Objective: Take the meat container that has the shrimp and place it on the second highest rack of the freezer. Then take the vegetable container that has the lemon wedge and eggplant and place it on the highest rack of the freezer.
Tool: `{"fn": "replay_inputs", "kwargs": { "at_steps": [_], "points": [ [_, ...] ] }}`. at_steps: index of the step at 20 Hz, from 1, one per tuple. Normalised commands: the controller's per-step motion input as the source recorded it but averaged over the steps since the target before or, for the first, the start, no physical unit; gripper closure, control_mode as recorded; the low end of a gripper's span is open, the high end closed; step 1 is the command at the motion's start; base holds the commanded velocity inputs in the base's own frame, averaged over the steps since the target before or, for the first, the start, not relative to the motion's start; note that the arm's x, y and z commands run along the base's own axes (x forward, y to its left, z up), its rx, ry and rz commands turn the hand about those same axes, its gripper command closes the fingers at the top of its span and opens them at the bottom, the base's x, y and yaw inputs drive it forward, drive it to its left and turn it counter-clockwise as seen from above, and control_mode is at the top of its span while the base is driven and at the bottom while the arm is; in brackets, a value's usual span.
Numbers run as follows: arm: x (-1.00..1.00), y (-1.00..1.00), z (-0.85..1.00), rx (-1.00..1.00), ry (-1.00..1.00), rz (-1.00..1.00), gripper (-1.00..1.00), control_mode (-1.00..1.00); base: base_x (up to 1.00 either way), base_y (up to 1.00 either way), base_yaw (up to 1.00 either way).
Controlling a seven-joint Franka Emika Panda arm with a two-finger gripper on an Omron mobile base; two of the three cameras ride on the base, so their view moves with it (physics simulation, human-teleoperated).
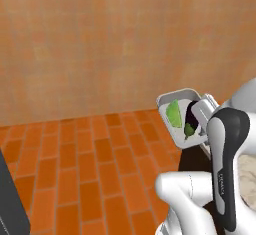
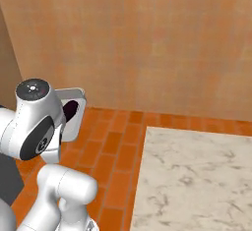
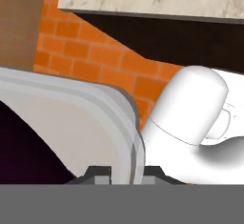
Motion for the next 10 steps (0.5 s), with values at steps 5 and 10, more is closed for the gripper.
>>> {"fn": "replay_inputs", "kwargs": {
  "at_steps": [5, 10],
  "points": [
    [0.0, 0.0, 0.0, 0.0, 0.0, 0.0, 1.0, 1.0, 0.95, -0.01, 0.2],
    [0.0, 0.0, 0.0, 0.0, 0.0, 0.0, 1.0, 1.0, 0.6, 0.0, 0.43]
  ]
}}
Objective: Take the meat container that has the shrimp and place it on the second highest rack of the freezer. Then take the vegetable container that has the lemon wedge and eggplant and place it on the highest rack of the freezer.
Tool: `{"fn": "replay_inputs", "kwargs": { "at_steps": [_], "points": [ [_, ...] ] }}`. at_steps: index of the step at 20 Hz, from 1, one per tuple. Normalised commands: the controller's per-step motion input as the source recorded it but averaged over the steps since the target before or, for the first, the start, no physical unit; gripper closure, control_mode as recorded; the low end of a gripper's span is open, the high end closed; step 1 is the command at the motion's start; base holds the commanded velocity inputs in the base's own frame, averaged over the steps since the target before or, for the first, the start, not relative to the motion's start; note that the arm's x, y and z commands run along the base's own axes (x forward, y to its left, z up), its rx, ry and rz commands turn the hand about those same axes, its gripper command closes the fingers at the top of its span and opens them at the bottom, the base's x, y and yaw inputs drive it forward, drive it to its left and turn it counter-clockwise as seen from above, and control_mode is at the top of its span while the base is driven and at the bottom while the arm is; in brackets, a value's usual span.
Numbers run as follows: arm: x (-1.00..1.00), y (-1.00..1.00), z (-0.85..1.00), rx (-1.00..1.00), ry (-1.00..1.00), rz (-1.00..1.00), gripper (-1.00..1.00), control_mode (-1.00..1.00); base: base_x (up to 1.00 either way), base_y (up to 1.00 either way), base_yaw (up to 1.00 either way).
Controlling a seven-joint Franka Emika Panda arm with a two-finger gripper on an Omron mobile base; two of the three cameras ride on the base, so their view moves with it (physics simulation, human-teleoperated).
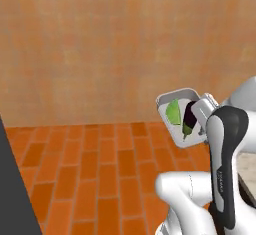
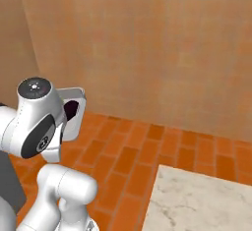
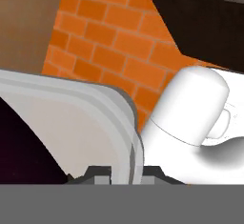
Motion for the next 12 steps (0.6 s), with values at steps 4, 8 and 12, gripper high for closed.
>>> {"fn": "replay_inputs", "kwargs": {
  "at_steps": [4, 8, 12],
  "points": [
    [0.0, 0.0, 0.0, 0.0, 0.0, 0.0, 1.0, 1.0, 0.49, -0.02, 0.58],
    [0.0, 0.0, 0.0, 0.0, 0.0, 0.0, 1.0, 1.0, 0.92, -0.15, 0.57],
    [0.0, 0.0, 0.0, 0.0, 0.0, 0.0, 1.0, 1.0, 0.95, -0.23, 0.55]
  ]
}}
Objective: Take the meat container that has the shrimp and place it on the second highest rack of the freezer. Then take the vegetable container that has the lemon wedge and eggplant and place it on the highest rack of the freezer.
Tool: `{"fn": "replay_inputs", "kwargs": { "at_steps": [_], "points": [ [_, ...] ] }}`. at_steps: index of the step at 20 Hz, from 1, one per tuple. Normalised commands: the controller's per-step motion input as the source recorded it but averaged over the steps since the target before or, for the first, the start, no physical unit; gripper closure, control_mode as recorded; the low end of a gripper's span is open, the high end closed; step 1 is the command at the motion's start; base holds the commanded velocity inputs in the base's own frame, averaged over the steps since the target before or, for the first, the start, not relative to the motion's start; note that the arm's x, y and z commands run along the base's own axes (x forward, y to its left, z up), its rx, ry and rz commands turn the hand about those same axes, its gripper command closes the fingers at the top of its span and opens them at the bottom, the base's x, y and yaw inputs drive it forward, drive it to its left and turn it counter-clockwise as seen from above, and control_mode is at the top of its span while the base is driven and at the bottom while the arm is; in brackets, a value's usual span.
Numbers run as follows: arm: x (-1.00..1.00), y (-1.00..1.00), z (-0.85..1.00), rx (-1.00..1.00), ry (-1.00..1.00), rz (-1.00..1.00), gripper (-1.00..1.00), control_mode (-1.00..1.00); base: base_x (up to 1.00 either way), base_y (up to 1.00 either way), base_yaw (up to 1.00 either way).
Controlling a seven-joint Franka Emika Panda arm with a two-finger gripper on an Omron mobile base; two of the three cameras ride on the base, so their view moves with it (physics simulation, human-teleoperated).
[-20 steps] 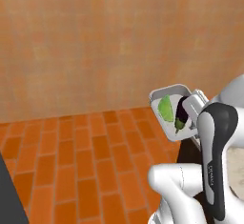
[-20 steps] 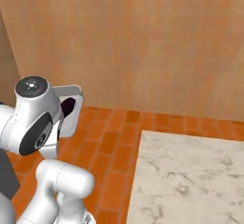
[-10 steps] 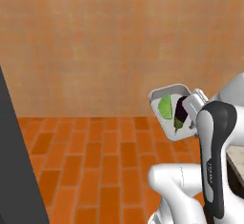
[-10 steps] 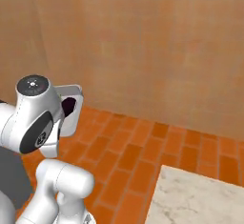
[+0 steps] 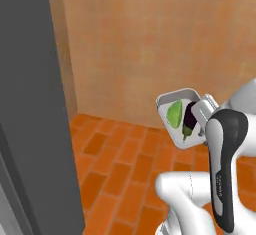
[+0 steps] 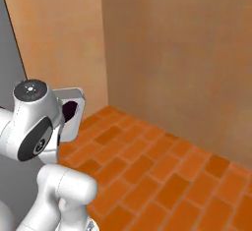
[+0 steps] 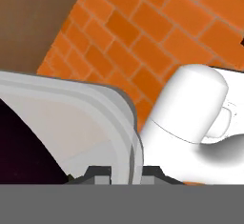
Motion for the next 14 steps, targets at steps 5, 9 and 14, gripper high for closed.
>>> {"fn": "replay_inputs", "kwargs": {
  "at_steps": [5, 9, 14],
  "points": [
    [0.0, 0.0, 0.0, 0.0, 0.0, 0.0, 1.0, 1.0, 0.12, -0.16, 0.63],
    [0.0, 0.0, 0.0, 0.0, 0.0, 0.0, 1.0, 1.0, 0.05, -0.35, 0.67],
    [0.0, 0.0, 0.0, 0.0, 0.0, 0.0, 1.0, 1.0, 0.02, -0.65, 0.6]
  ]
}}
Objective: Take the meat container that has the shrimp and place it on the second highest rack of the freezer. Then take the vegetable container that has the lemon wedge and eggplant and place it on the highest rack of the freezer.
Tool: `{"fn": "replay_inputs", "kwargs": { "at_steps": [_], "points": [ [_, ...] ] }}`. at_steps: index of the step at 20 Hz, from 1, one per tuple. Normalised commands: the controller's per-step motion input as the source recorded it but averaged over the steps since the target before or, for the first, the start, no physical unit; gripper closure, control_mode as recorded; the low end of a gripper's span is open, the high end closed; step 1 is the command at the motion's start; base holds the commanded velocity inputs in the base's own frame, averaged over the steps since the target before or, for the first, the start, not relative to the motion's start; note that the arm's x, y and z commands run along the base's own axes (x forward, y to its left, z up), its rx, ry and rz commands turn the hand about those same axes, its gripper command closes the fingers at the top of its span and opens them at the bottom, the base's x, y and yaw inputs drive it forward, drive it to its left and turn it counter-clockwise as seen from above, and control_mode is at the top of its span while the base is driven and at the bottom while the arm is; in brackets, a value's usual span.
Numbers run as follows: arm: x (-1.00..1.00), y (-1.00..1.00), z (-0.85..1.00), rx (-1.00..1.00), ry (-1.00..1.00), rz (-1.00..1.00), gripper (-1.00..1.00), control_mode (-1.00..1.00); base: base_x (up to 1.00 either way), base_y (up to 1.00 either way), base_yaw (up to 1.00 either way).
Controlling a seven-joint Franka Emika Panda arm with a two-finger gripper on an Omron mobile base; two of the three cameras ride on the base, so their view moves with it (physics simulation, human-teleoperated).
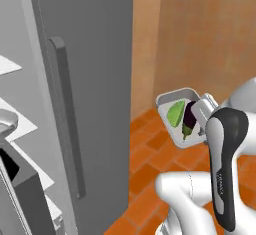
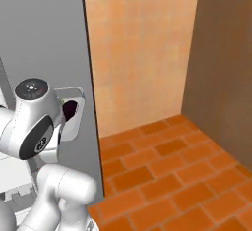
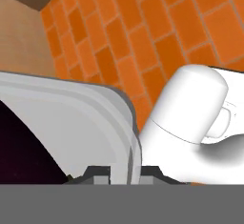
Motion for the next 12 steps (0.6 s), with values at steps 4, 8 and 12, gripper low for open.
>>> {"fn": "replay_inputs", "kwargs": {
  "at_steps": [4, 8, 12],
  "points": [
    [0.0, 0.0, 0.0, 0.0, 0.0, 0.0, 1.0, 1.0, -0.01, -0.62, 0.57],
    [0.0, 0.0, 0.0, 0.0, 0.0, 0.0, 1.0, 1.0, -0.18, -0.34, 0.6],
    [0.0, 0.0, 0.0, 0.0, 0.0, 0.0, 1.0, 1.0, -0.14, 0.0, 0.55]
  ]
}}
